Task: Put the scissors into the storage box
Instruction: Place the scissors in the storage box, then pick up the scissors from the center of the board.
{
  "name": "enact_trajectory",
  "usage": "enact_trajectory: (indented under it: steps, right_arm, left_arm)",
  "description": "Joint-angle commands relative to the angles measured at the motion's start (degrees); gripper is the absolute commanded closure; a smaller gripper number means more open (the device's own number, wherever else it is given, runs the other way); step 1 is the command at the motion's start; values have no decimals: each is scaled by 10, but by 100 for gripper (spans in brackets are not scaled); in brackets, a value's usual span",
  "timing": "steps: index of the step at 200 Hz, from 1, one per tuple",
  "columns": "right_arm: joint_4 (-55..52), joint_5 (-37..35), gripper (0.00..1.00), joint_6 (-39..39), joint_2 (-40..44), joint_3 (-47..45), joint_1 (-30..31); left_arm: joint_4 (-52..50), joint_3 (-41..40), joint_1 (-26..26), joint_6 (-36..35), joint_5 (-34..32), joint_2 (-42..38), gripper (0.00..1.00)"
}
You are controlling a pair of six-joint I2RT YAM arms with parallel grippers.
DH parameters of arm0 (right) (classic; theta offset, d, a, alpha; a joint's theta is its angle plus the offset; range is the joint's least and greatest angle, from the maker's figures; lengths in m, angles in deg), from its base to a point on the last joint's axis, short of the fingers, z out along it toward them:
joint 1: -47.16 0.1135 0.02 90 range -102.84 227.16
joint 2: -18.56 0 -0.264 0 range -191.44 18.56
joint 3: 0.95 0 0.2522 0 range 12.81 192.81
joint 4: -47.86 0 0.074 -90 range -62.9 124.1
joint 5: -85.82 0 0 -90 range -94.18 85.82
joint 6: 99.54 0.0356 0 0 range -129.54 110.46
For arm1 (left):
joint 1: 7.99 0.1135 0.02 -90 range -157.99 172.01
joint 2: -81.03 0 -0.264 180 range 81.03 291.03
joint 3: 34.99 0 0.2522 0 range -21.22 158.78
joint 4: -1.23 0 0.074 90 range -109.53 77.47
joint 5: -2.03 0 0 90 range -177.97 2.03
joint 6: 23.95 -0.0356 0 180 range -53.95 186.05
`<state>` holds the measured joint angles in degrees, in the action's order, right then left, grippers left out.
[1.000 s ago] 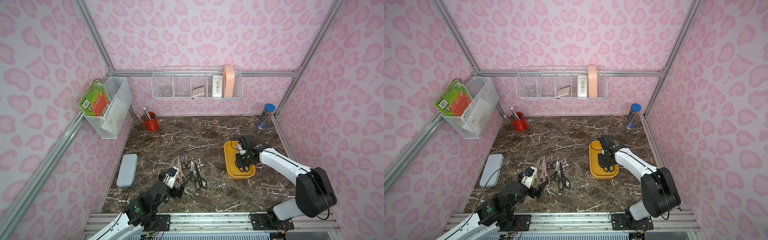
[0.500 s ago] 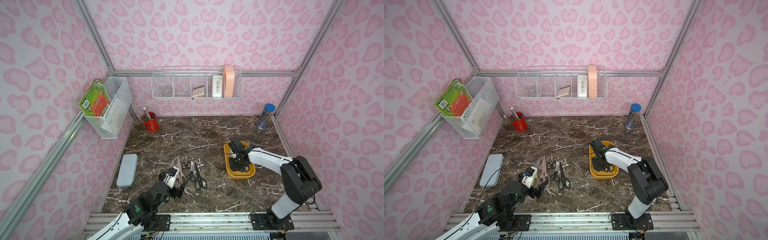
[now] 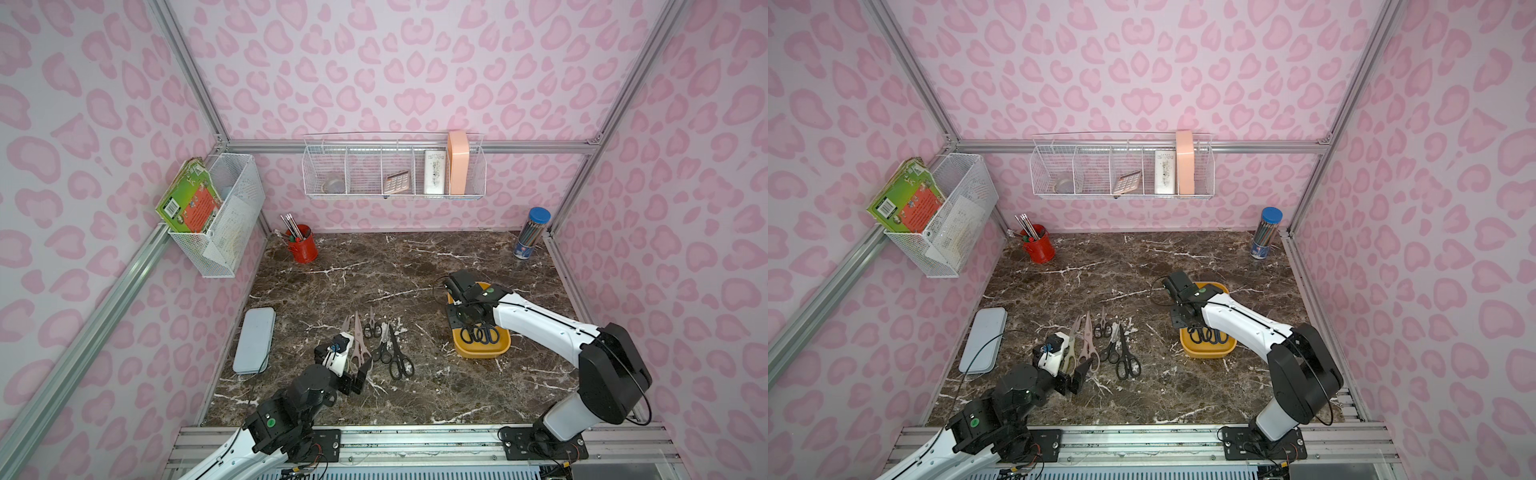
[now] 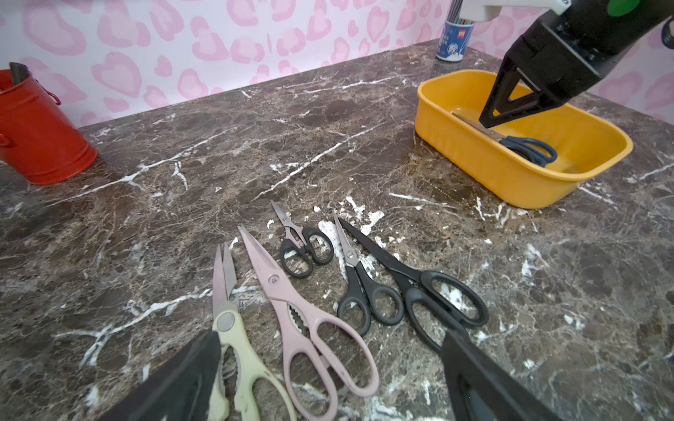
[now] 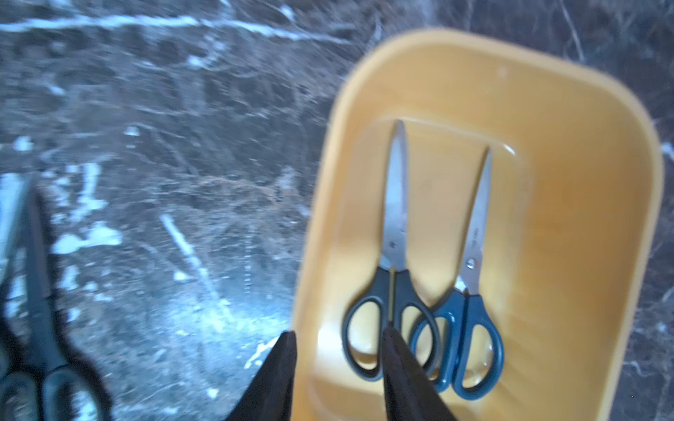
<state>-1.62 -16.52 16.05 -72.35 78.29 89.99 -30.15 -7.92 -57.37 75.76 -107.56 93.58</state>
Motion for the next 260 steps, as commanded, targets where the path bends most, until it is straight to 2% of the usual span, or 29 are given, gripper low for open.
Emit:
enact_trajectory:
  steps: [1, 17, 41, 74, 135, 183, 225, 260]
  right_arm:
    - [-1, 48, 61, 14, -15, 21, 60]
    - [6, 94, 66, 23, -52, 40, 104]
    - [4, 110, 68, 12, -105, 65, 164]
    - [-1, 148, 69, 5, -149, 77, 194]
    - [-8, 203, 65, 17, -189, 83, 195]
    - [-48, 174, 66, 54, -238, 111, 191]
    - [-68, 130, 83, 66, -265, 112, 174]
    - [-62, 124, 91, 57, -260, 105, 158]
  left_arm:
    - [-22, -1, 1, 13, -31, -21, 1]
    - [-34, -4, 1, 16, -38, -45, 1]
    - [-49, -10, 1, 19, -46, -82, 1]
    - [-64, -15, 1, 19, -51, -117, 1]
    - [-47, -11, 1, 15, -39, -84, 1]
    - [-44, -9, 1, 15, -37, -76, 1]
    - [-48, -11, 1, 15, -39, -84, 1]
    - [-51, -11, 1, 15, -38, -90, 1]
